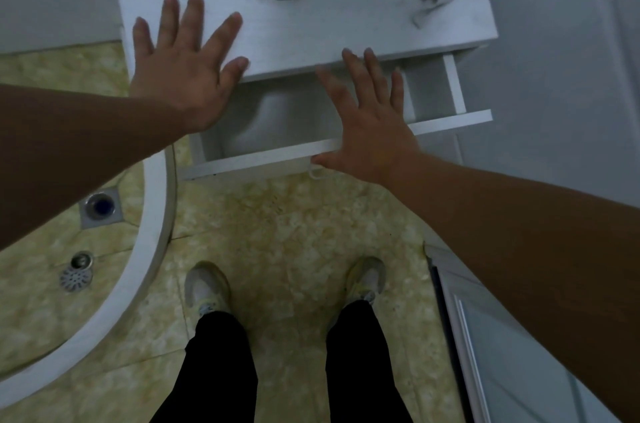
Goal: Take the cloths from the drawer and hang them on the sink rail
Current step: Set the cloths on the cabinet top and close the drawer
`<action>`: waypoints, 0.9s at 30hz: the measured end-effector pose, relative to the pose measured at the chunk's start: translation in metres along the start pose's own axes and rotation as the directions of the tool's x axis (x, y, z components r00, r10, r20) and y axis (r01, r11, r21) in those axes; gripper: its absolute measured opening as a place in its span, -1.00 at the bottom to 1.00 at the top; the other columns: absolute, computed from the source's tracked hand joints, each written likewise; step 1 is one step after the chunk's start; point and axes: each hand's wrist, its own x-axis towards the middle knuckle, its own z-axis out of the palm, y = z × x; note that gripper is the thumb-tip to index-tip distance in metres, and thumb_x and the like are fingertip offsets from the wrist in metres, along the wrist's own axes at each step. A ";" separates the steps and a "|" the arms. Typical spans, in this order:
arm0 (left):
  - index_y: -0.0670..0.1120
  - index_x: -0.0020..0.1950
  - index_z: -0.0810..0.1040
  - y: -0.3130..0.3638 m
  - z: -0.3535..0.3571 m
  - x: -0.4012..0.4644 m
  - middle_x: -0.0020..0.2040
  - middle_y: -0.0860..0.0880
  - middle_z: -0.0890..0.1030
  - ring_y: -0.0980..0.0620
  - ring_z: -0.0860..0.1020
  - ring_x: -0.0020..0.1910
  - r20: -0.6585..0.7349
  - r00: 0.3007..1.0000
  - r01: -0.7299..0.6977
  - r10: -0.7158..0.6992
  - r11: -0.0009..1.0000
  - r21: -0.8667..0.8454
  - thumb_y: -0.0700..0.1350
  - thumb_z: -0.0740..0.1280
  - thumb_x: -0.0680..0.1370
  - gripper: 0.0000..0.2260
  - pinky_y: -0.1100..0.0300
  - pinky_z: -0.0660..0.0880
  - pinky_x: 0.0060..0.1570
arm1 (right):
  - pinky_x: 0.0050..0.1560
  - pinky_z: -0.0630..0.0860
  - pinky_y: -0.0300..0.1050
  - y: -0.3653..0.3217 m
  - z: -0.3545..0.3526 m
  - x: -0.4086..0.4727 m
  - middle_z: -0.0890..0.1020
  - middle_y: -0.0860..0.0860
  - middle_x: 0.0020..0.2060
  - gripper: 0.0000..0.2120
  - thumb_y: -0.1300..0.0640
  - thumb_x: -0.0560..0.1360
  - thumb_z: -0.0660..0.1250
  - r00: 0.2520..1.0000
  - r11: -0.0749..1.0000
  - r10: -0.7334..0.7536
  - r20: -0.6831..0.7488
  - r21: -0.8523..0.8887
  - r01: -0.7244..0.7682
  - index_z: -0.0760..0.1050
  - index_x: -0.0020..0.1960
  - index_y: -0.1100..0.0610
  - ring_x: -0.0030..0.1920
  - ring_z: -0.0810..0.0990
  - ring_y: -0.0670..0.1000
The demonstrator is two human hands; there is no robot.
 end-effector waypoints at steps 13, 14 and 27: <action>0.20 0.56 -0.18 0.000 0.003 0.002 0.60 -0.13 -0.14 -0.17 -0.19 0.56 -0.029 1.000 0.007 -0.007 1.000 0.021 0.32 -0.26 0.59 -0.45 -0.31 -0.09 0.45 | 0.50 -0.18 0.37 0.010 -0.013 0.052 -0.12 0.07 0.61 0.10 -0.47 0.32 0.30 0.999 0.997 -0.032 0.031 -0.062 0.034 -0.20 0.60 -0.06 0.59 -0.22 0.18; 0.19 0.56 -0.18 0.000 0.003 0.002 0.60 -0.13 -0.14 -0.18 -0.19 0.56 -0.030 1.000 0.005 -0.005 1.000 0.020 0.32 -0.26 0.59 -0.45 -0.31 -0.09 0.45 | 0.50 -0.18 0.37 0.011 -0.014 0.055 -0.12 0.07 0.61 0.08 -0.46 0.33 0.30 0.999 0.997 -0.035 0.032 -0.069 0.037 -0.18 0.60 -0.05 0.59 -0.20 0.18; 0.20 0.56 -0.16 -0.002 -0.002 0.006 0.60 -0.12 -0.16 -0.17 -0.21 0.55 0.035 0.999 0.005 -0.005 1.000 -0.004 0.37 -0.27 0.55 -0.40 -0.31 -0.13 0.45 | 0.38 0.24 0.24 -0.004 -0.026 0.086 0.33 0.14 0.43 -0.20 -0.28 0.37 0.43 0.990 0.991 -0.043 -0.137 -0.128 0.025 0.26 0.47 0.04 0.40 0.30 0.27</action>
